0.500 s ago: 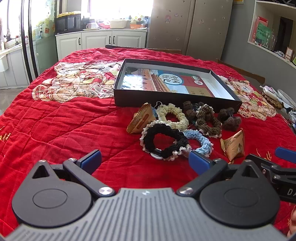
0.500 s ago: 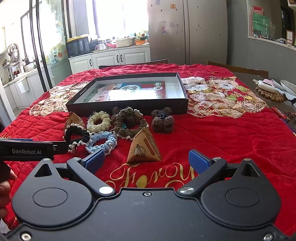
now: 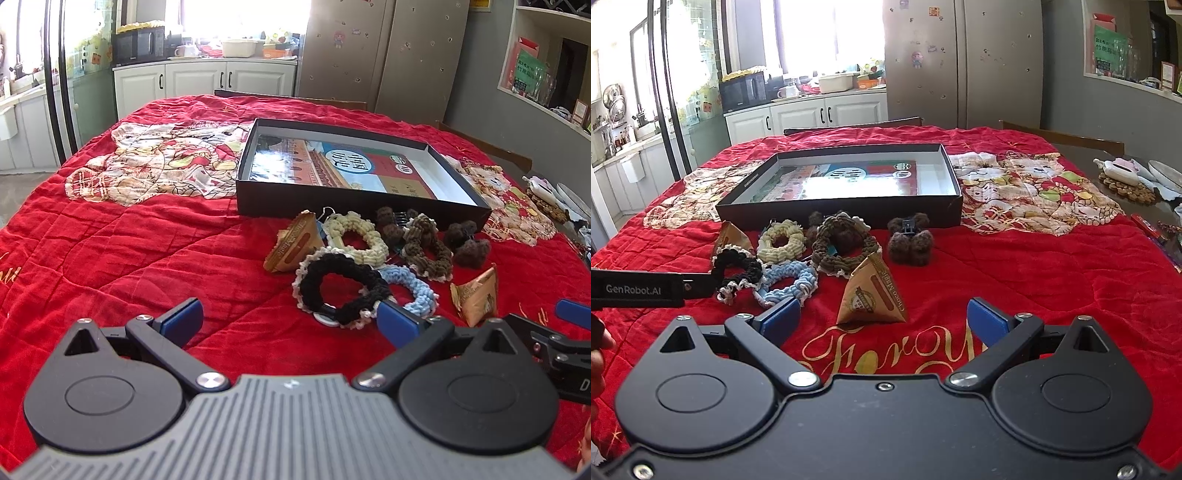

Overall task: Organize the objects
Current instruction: 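Grasp black lace-edged scrunchie with left tool while right tool grasps brown paper triangle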

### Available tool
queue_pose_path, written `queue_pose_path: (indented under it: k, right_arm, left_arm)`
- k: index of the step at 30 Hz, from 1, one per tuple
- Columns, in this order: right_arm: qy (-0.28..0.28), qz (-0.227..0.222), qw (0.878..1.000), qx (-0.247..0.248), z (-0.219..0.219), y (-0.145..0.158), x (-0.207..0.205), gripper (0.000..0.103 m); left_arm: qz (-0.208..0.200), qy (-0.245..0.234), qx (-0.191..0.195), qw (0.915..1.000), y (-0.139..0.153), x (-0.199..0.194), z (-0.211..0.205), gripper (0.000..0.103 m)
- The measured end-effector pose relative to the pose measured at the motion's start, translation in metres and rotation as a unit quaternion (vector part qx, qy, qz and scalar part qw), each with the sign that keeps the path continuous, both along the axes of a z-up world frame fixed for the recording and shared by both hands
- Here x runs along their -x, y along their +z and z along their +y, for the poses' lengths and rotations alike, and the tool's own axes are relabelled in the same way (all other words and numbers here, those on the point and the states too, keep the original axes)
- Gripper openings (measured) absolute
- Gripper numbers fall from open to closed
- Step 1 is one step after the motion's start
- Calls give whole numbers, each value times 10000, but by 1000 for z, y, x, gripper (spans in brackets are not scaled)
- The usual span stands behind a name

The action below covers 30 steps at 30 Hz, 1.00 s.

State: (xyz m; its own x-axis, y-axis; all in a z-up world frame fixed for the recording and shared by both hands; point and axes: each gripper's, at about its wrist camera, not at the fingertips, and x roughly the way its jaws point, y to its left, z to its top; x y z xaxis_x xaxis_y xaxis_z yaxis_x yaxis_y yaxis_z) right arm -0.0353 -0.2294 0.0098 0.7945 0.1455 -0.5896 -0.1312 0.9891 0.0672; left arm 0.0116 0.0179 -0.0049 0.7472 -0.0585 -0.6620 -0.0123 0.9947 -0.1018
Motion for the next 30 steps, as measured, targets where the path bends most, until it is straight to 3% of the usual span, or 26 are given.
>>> queue_pose_path:
  k: [7,15,23,30]
  right_arm:
    - [-6,-68,9999,86,-4,-4,-9,91]
    - [318,-28,9995,57,0,-14,-22,79]
    - [471,-20,9987,173,9,-22,-32,71]
    - [490,48,9986,180,9,-27,-40,65]
  left_arm:
    - [-5,-245,12,9997,-9,-12,10,96]
    - [41,-339,355,9988,-17,-25,19,88]
    - [160,-431,604,9971,-24,-37,18,70]
    - [166,-523,637,9965,-28,-41,14,63]
